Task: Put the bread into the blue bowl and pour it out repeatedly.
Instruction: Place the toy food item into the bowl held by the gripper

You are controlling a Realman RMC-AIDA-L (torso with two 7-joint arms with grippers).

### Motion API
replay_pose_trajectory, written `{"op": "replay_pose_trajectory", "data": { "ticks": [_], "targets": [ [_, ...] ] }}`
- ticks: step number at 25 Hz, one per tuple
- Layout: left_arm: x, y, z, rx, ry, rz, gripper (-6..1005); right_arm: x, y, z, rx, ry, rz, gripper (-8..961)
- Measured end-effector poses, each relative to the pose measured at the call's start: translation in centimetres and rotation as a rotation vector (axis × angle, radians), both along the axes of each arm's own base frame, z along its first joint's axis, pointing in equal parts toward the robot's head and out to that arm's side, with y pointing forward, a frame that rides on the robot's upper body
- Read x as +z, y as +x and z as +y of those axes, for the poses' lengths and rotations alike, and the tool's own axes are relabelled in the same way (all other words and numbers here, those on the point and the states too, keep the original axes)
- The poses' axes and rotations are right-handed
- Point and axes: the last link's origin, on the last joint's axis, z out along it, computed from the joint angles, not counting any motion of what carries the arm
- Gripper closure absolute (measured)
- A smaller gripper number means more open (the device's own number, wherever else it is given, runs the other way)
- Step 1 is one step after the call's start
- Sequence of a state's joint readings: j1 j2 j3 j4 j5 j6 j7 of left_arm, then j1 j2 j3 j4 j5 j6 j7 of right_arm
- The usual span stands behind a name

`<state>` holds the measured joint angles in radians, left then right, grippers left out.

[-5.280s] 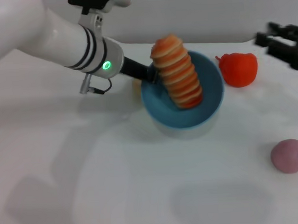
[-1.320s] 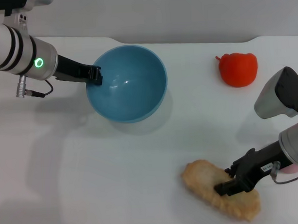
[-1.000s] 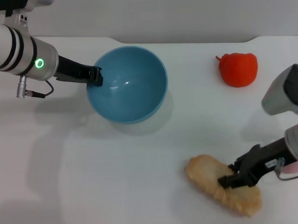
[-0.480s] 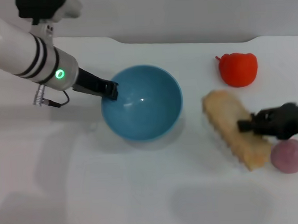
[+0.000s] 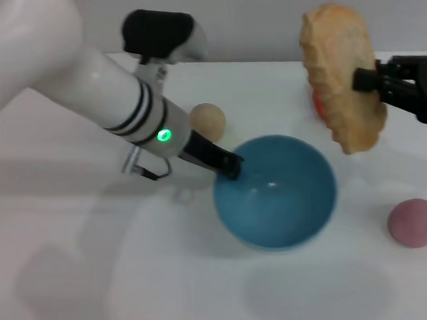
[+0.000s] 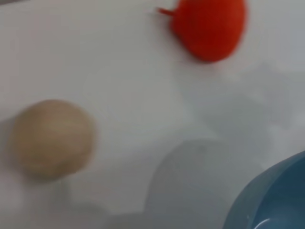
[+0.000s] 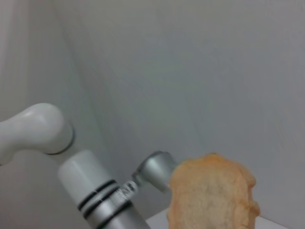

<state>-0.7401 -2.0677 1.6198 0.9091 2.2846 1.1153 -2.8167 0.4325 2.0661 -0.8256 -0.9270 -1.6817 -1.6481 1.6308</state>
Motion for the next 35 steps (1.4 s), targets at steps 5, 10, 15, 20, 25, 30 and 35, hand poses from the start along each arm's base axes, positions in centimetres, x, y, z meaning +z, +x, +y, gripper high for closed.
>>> {"op": "replay_pose_trajectory", "data": {
  "ticks": [5, 10, 15, 20, 25, 30, 35],
  "targets": [
    [-0.9, 1.5, -0.6, -0.018, -0.031, -0.049, 978, -2.5, -1.2, 0.8, 0.061, -0.037, -0.03, 767],
    [-0.9, 1.6, -0.6, -0.017, -0.033, -0.055, 978, -5.3, -0.9, 0.9, 0.078, -0.092, -0.163, 798],
    [-0.8, 1.6, -0.4, -0.016, -0.027, -0.058, 979, -6.4, -0.8, 0.8, 0.074, -0.117, -0.214, 812],
    [-0.5, 1.7, -0.2, -0.017, -0.02, -0.06, 979, -6.3, -0.5, 0.9, 0.052, -0.122, -0.228, 810],
    [-0.5, 1.9, 0.0, -0.024, -0.018, -0.056, 979, -6.2, -0.5, 0.9, 0.053, -0.128, -0.235, 712],
    [-0.5, 2.0, 0.1, -0.029, -0.02, -0.05, 980, -5.4, -0.4, 1.0, 0.043, -0.106, -0.247, 520],
    [-0.4, 1.9, 0.2, -0.028, -0.018, -0.047, 980, -4.0, 0.3, 0.8, 0.002, -0.065, -0.256, 499]
  ]
}}
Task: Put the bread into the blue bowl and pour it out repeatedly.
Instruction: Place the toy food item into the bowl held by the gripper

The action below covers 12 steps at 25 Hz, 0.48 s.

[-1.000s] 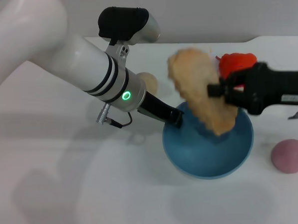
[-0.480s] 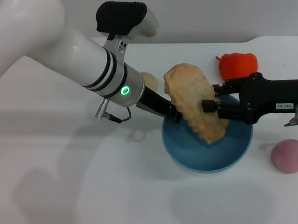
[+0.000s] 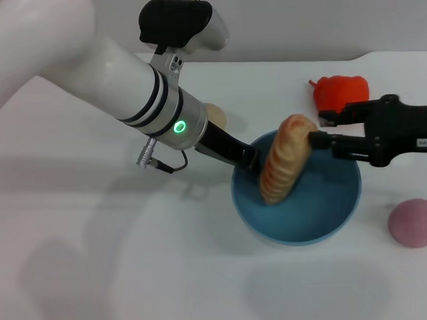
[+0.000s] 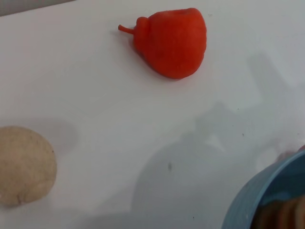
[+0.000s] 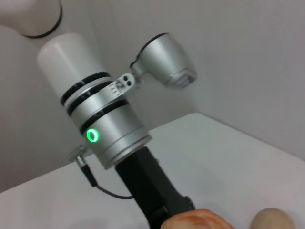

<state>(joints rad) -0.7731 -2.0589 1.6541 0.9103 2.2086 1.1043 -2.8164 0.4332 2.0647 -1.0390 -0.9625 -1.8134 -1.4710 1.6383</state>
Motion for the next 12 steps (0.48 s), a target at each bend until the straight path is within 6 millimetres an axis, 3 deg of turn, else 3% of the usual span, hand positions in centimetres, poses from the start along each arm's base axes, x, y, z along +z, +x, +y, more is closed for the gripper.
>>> {"op": "replay_pose_trajectory", "data": {
  "ticks": [7, 12],
  "targets": [
    [-0.2, -0.1, 0.1, 0.001, 0.0, 0.009, 978, 3.0, 1.8, -0.3, -0.077, 0.126, 0.061, 499],
    [-1.7, -0.6, -0.1, -0.005, -0.022, 0.058, 977, 6.0, 4.1, -1.2, -0.172, 0.267, 0.171, 499]
  ]
}}
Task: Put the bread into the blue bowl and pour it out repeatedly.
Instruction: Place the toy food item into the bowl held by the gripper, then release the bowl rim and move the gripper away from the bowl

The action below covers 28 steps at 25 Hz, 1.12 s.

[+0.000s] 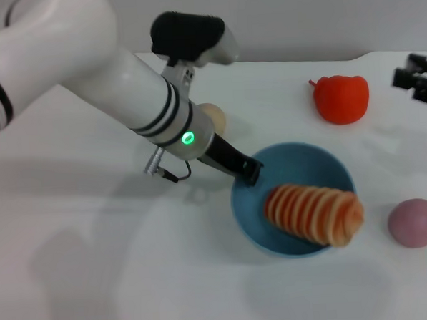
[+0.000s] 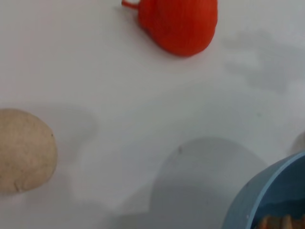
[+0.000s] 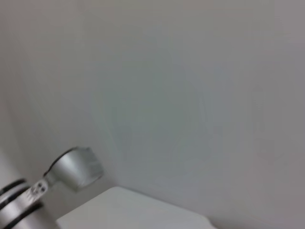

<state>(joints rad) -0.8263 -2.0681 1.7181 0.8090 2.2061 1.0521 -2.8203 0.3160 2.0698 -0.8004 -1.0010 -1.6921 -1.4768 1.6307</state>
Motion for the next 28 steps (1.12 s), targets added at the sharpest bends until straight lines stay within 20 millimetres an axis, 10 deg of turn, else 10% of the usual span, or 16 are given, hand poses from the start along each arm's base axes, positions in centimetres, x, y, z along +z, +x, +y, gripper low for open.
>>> {"op": "replay_pose_trajectory", "data": {
  "ticks": [19, 28],
  "targets": [
    [-1.1, -1.2, 0.7, 0.016, 0.021, 0.069, 931, 0.6, 1.2, -0.4, -0.036, 0.041, 0.007, 499],
    [-0.7, 0.1, 0.8, 0.004, 0.009, 0.049, 725, 0.6, 1.3, -0.4, -0.026, 0.048, -0.002, 499]
  ]
}}
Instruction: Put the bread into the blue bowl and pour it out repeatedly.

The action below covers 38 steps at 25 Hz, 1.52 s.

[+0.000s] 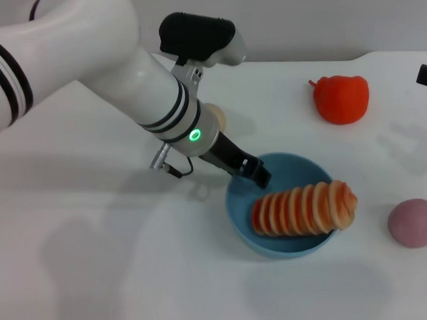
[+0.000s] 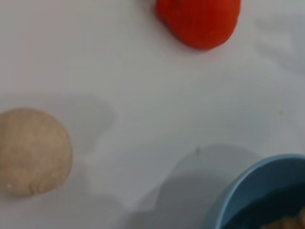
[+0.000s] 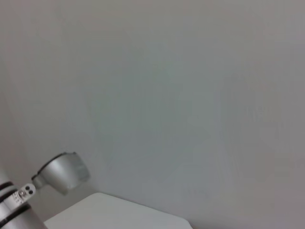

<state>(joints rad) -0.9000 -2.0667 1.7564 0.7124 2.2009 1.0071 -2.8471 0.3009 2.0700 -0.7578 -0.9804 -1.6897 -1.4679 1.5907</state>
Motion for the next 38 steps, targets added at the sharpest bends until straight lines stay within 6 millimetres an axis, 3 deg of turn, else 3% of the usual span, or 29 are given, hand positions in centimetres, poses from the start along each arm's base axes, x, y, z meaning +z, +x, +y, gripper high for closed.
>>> {"op": "replay_pose_trajectory", "data": {
  "ticks": [5, 10, 17, 19, 24, 30, 35, 38],
  "targets": [
    [1.3, 0.2, 0.6, 0.006, 0.036, -0.055, 495, -0.2, 0.3, -0.1, -0.012, -0.005, 0.008, 499],
    [4.0, -0.7, 2.1, 0.03, 0.128, -0.153, 376, -0.1, 0.8, -0.1, -0.036, 0.012, 0.009, 499],
    [9.1, -3.2, 3.2, 0.062, 0.325, -0.48, 383, 0.1, 2.3, 0.2, -0.125, 0.068, 0.089, 499],
    [9.7, -3.7, 3.2, 0.068, 0.355, -0.527, 383, 0.2, 2.5, 0.3, -0.135, 0.078, 0.094, 499],
    [12.9, -6.9, 2.1, 0.114, 0.53, -0.809, 382, 0.1, 3.5, 0.1, -0.142, 0.142, 0.124, 499],
    [16.2, -11.2, -0.6, 0.118, 0.773, -1.086, 381, 0.2, 5.1, -0.4, -0.155, 0.331, 0.214, 499],
    [18.2, -14.6, -3.2, 0.096, 0.999, -1.163, 383, 1.1, 7.8, -1.6, -0.274, 0.573, 0.321, 499],
    [18.9, -16.7, -4.9, 0.03, 1.178, -1.118, 385, 1.4, 9.7, -2.8, -0.356, 0.745, 0.343, 499]
  ]
}}
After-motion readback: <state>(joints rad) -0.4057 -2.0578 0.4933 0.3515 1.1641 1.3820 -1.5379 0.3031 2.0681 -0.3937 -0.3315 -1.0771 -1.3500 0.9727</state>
